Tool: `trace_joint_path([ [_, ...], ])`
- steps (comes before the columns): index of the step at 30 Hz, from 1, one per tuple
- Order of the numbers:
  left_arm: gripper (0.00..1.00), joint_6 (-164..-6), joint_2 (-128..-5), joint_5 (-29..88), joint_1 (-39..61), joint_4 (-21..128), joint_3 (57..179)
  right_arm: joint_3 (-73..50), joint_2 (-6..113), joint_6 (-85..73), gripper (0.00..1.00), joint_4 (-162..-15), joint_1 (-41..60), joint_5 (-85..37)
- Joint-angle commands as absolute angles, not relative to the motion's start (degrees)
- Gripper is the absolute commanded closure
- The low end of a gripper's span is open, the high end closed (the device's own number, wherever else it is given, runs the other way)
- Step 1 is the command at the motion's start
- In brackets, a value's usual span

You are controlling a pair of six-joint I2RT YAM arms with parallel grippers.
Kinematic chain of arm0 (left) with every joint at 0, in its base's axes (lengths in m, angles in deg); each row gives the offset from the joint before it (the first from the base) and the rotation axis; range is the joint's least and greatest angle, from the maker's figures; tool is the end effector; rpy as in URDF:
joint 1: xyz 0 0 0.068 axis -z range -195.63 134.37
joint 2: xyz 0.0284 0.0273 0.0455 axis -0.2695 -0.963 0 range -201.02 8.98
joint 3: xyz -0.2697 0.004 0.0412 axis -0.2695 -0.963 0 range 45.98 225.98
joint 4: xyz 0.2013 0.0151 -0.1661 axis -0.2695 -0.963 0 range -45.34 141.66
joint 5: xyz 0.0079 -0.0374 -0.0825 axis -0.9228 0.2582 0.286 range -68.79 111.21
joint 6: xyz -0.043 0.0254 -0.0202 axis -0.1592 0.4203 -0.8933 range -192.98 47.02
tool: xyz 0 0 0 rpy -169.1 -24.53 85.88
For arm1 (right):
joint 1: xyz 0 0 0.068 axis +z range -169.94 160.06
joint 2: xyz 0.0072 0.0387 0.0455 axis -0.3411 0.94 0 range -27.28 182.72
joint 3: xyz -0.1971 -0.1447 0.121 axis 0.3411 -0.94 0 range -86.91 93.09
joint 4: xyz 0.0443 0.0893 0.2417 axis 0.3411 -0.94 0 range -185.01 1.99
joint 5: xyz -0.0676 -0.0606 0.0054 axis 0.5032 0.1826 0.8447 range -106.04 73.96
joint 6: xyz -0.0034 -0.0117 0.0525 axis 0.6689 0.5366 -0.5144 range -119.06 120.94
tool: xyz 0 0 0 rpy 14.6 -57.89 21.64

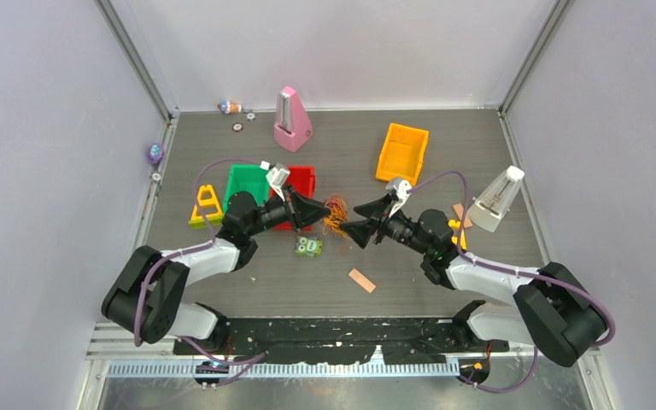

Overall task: Untangle the cables
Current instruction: Untie the cable.

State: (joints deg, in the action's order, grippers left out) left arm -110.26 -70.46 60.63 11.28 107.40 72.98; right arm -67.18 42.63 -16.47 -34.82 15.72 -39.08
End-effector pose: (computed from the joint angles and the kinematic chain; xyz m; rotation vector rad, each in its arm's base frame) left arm 0.2304 -0.1422 0.2214 0.4580 1.6407 -1.3802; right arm 0.1859 0.1506 0.2173 -0.5858 1.5061 1.0322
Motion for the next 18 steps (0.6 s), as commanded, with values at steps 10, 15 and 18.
trace_joint_path([
  [10,1.00,-101.4,-67.4,64.0,15.2,101.1,76.5,-69.8,36.6,-18.6,0.04,-31.2,9.9,-35.0],
  [15,1.00,-100.0,-68.1,65.5,16.4,100.1,77.5,-68.0,39.2,-18.8,0.12,-30.3,9.9,-42.1],
  [18,1.00,-99.8,-68.1,66.1,16.7,100.0,77.8,-66.4,41.9,-19.9,0.20,-29.4,9.9,-45.3],
])
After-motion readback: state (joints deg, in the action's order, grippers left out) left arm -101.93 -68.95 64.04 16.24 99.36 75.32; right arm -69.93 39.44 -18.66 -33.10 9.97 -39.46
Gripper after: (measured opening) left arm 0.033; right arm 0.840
